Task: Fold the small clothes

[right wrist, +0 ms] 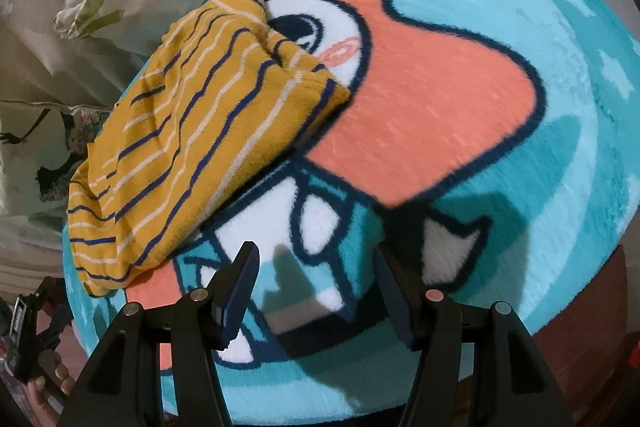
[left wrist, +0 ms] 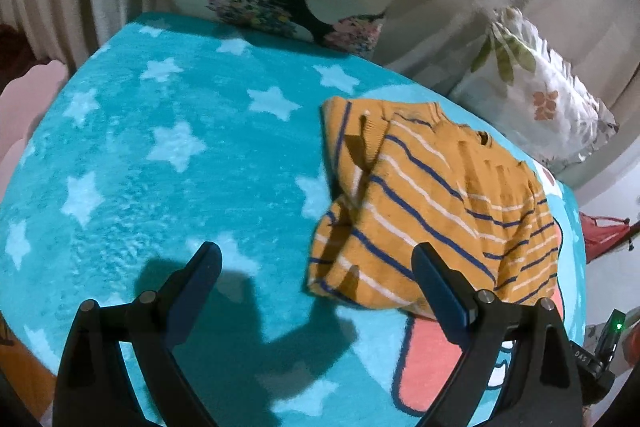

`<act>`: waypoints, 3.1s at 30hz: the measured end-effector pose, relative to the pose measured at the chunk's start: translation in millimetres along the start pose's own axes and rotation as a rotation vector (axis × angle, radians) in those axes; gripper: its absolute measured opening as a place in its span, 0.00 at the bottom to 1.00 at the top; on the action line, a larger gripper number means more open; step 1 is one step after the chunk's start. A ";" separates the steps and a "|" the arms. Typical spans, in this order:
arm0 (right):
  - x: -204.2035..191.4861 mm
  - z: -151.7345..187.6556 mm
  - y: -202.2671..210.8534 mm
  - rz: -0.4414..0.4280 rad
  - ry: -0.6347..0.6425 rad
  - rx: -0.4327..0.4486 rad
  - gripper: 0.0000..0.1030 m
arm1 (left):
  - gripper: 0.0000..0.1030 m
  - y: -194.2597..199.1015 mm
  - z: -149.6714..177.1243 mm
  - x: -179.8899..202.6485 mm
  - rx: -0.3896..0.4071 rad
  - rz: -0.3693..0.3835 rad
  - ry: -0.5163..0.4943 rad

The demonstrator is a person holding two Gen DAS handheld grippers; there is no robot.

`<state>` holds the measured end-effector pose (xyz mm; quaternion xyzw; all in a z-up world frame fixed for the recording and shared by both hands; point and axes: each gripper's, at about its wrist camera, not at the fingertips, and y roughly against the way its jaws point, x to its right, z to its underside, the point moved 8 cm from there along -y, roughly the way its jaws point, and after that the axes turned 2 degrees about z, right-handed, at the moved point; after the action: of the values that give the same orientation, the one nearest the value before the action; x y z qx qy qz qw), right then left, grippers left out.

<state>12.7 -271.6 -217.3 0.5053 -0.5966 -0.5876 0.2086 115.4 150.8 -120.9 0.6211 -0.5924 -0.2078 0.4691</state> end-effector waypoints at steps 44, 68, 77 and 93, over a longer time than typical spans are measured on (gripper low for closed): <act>-75.1 -103.6 -48.0 -0.259 0.025 0.078 0.77 | 0.92 -89.9 1.1 44.1 -0.118 0.214 0.157; -77.1 -73.3 -16.5 -0.361 0.175 -0.084 0.25 | 0.23 -22.0 23.8 3.8 -0.105 0.079 0.107; -35.1 -49.4 24.9 -0.088 0.154 0.125 0.41 | 0.56 39.6 34.4 -39.5 0.002 0.038 0.133; -282.4 -29.8 -72.0 -0.008 0.793 0.095 0.27 | 0.67 137.0 61.0 -119.1 0.167 -0.135 0.221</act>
<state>177.2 -32.2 -178.8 0.7044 -0.4943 -0.3196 0.3968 -33.5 260.6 -71.7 0.7156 -0.5092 -0.1194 0.4630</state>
